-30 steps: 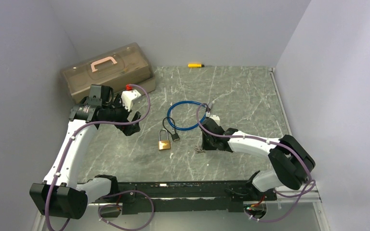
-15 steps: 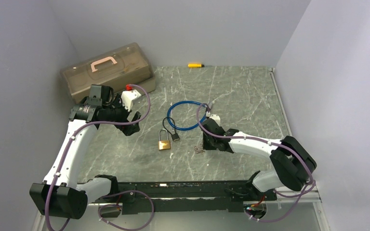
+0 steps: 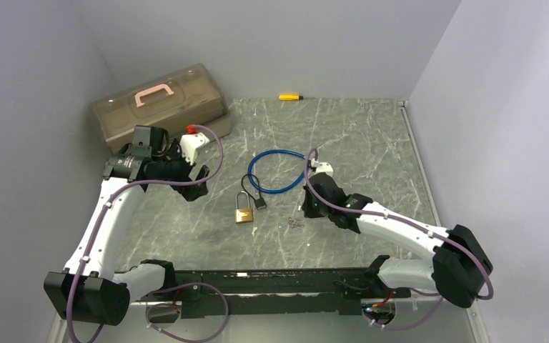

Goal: Unlock with the key

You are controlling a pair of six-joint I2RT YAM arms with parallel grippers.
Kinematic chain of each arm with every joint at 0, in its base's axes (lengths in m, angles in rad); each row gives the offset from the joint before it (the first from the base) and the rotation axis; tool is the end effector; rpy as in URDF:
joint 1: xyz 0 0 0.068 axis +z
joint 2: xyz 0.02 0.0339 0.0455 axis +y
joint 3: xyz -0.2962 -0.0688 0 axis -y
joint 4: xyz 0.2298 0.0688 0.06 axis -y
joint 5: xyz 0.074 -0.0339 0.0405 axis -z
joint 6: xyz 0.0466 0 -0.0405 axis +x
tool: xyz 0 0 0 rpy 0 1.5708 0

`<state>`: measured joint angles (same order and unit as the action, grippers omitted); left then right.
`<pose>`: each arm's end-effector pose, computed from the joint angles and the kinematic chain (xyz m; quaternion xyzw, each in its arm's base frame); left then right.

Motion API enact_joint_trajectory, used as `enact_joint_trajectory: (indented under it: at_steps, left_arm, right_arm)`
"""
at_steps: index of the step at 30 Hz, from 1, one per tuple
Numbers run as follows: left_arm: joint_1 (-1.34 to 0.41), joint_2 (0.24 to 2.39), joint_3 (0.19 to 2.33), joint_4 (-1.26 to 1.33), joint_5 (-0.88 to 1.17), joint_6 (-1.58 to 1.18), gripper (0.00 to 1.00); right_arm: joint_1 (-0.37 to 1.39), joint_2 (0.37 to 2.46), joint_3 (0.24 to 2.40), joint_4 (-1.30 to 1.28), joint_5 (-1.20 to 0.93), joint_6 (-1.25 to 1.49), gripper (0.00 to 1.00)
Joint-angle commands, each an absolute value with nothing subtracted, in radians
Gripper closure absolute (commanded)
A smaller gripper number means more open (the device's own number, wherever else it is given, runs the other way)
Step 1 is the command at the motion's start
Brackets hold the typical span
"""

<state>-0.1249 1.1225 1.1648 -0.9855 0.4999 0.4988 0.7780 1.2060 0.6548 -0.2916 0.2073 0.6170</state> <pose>0.1819 -0.0454 0.3571 0.3554 0.8537 -0.1756 0.3376 0.1642 0.1483 0.2317 -0.0380 0.9294 0.1533 0.3335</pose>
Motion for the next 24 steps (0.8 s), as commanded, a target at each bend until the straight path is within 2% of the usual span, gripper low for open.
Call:
enact_joint_trajectory:
  at_steps: [1, 4, 8, 11, 13, 15, 18, 24]
  left_arm:
    - [-0.142, 1.115, 1.159, -0.937, 0.546, 0.471, 0.01]
    - [-0.148, 1.084, 1.121, -0.850, 0.633, 0.441, 0.01]
    - [-0.149, 1.012, 1.020, -0.715, 0.935, 0.436, 0.01]
    - [-0.161, 1.049, 1.047, -0.850, 1.109, 0.546, 0.01]
    - [-0.195, 1.009, 1.068, -0.928, 1.127, 0.683, 0.01]
    - [-0.250, 0.917, 1.058, -0.880, 1.077, 0.777, 0.01]
    - [-0.320, 0.777, 0.989, -0.653, 0.993, 0.708, 0.01]
    - [-0.466, 0.721, 0.974, -0.538, 0.940, 0.639, 0.01]
  right_arm:
    - [0.800, 1.114, 0.712, -0.270, 0.165, 0.548, 1.00]
    - [0.813, 1.073, 0.761, -0.264, 0.077, 0.506, 1.00]
    - [0.834, 1.053, 0.869, -0.280, -0.061, 0.455, 1.00]
    - [0.854, 1.051, 0.953, -0.285, -0.168, 0.433, 1.00]
    - [0.862, 1.054, 0.998, -0.275, -0.269, 0.426, 1.00]
    - [0.867, 1.054, 1.023, -0.239, -0.353, 0.423, 1.00]
    - [0.872, 1.063, 1.060, -0.201, -0.468, 0.423, 1.00]
    - [0.875, 1.092, 1.133, -0.152, -0.664, 0.419, 1.00]
